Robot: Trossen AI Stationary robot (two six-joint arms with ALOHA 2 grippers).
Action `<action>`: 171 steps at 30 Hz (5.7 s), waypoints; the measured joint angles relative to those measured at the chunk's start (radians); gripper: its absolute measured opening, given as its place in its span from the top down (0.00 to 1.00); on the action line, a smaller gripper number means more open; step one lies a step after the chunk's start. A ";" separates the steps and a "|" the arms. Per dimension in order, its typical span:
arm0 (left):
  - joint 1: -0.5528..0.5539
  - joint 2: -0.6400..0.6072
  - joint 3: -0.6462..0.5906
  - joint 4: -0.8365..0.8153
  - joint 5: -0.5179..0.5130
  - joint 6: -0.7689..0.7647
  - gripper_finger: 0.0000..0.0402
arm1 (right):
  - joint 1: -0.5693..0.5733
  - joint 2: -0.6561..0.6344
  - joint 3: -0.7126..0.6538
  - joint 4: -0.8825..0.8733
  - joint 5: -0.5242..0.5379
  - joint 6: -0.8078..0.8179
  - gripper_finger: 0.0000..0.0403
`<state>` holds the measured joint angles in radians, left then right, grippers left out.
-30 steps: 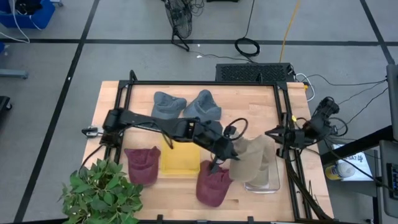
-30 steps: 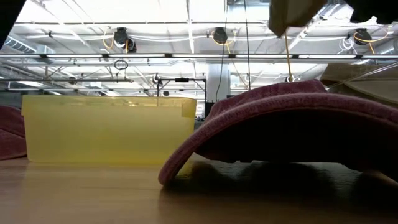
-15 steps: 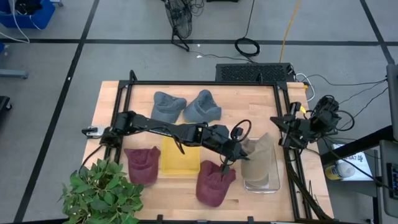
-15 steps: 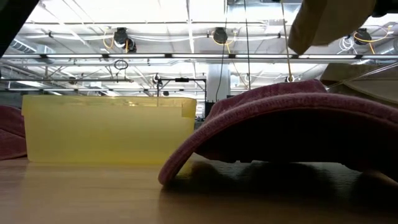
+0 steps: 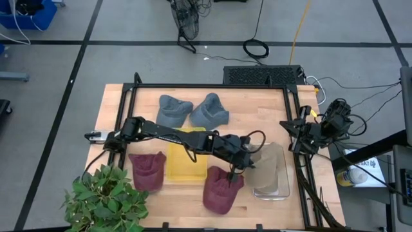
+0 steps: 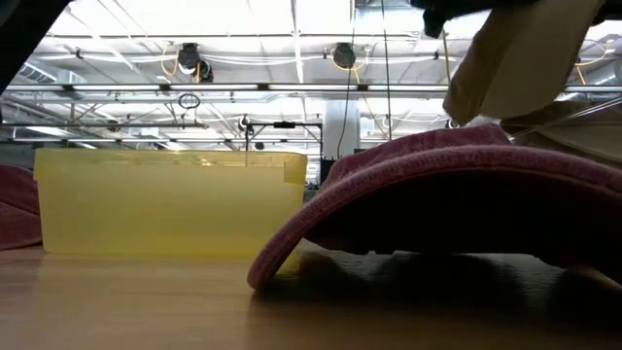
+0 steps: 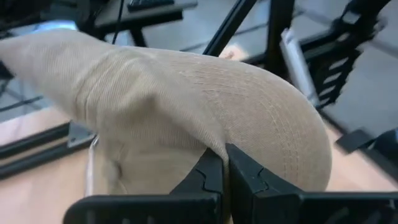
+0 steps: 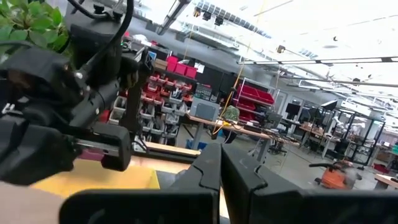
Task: Pick & Place hat
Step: Put the brown cap into the transparent bin
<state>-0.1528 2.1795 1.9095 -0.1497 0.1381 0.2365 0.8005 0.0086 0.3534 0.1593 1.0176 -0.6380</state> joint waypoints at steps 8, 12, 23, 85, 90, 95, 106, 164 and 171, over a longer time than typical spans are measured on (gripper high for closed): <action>0.022 -0.039 0.107 -0.217 -0.136 -0.001 0.99 | 0.000 0.002 0.000 0.054 0.000 -0.037 1.00; 0.018 -0.038 0.143 -0.241 -0.104 -0.004 0.99 | 0.000 0.002 0.000 0.041 -0.008 -0.016 1.00; 0.028 -0.036 0.137 -0.263 -0.052 -0.032 0.99 | 0.000 0.170 0.006 0.060 -0.017 0.012 1.00; 0.237 -0.631 -0.053 -0.657 -0.163 0.065 0.63 | -0.344 0.641 0.227 -0.314 -0.395 0.527 1.00; 0.313 -0.928 -0.343 -0.593 -0.139 0.019 0.85 | -0.344 0.642 0.220 -0.333 -0.396 0.521 1.00; 0.363 -1.233 -0.676 -0.363 -0.118 -0.041 0.97 | -0.344 0.642 0.220 -0.301 -0.394 0.494 1.00; 0.373 -1.648 -1.266 -0.104 -0.051 -0.118 0.99 | -0.494 0.650 0.300 -0.265 -0.449 0.540 1.00; 0.291 -1.723 -1.747 0.447 -0.050 -0.215 0.90 | -0.762 1.819 0.973 -0.922 -0.941 0.798 0.40; 0.284 -1.723 -1.747 0.447 -0.050 -0.220 0.90 | -0.761 1.819 0.972 -0.918 -0.944 0.783 0.65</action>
<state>0.1316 0.4568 0.1627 0.2969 0.0884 0.0162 0.0391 1.8278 1.3254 -0.7592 0.0740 0.1449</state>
